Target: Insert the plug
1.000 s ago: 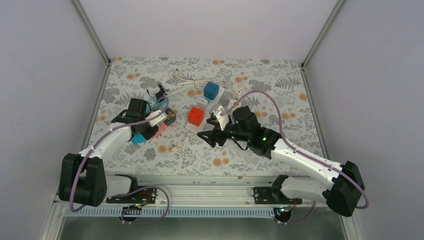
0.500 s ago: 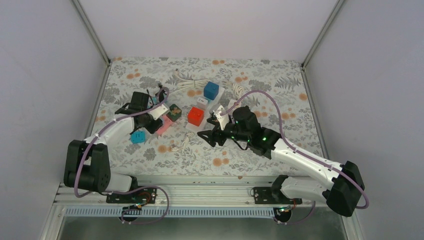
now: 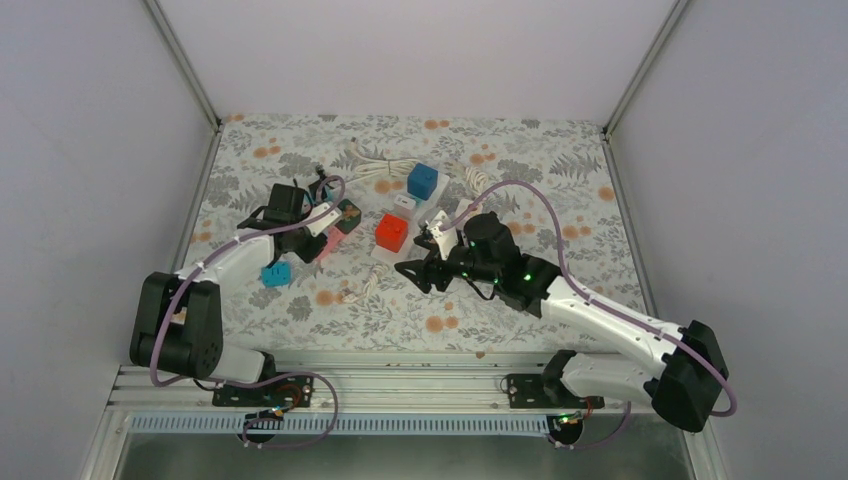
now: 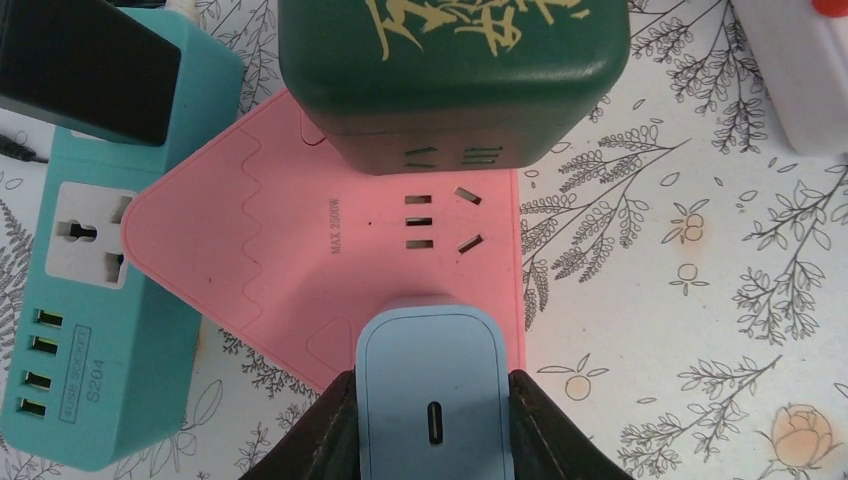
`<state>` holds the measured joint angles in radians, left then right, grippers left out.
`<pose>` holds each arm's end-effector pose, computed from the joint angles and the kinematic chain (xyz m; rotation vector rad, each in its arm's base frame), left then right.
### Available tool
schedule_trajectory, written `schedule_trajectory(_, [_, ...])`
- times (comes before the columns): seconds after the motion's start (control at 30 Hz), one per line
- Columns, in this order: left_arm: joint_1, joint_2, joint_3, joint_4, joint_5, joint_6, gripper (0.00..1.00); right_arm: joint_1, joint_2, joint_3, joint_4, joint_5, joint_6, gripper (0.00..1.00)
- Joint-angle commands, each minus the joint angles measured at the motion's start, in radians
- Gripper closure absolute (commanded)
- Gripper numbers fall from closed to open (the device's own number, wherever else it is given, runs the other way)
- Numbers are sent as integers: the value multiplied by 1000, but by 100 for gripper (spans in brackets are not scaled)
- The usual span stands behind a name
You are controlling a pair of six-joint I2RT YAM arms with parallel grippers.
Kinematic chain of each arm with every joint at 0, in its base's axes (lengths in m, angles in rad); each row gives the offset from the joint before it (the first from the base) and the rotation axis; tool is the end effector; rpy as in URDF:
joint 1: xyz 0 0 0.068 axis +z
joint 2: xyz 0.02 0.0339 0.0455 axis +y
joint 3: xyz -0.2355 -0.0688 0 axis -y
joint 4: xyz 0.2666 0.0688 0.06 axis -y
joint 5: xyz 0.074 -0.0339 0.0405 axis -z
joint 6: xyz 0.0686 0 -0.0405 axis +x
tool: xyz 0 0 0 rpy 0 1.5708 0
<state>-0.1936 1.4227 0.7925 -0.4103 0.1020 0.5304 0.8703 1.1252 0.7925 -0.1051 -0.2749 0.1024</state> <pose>0.3008 -0.0661 0.1151 0.9553 2.4209 -0.0125 0.1900 0.2543 0.2363 -0.9574 1.8769 0.8806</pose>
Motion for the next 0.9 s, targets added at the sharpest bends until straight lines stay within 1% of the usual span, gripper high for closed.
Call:
schedule_trajectory(0.0, [8, 70, -74, -79, -61, 1, 97, 9, -14, 8, 23, 28, 0, 20])
schedule_trajectory(0.2, [16, 58, -88, -69, -5, 11, 97, 9, -51, 4, 35, 29, -11, 20])
schedule_trajectory(0.3, [16, 51, -54, -80, 30, -7, 97, 10, -56, -1, 39, 28, -10, 19])
schedule_trajectory(0.43, [10, 31, 26, -130, 143, -42, 96, 10, -56, -8, 40, 28, -6, 19])
schedule_trajectory(0.53, [2, 50, 45, -138, 78, -63, 96, 9, -55, -8, 38, 34, -7, 18])
schedule_trajectory(0.63, [-5, 55, 40, -132, 56, -76, 94, 10, -56, -11, 36, 34, -13, 18])
schedule_trajectory(0.77, [-41, 24, 14, -107, 51, -69, 93, 10, -49, -14, 39, 32, -9, 18])
schedule_trajectory(0.87, [-63, 27, -26, -79, 0, -81, 93, 9, -42, -13, 40, 26, -6, 18])
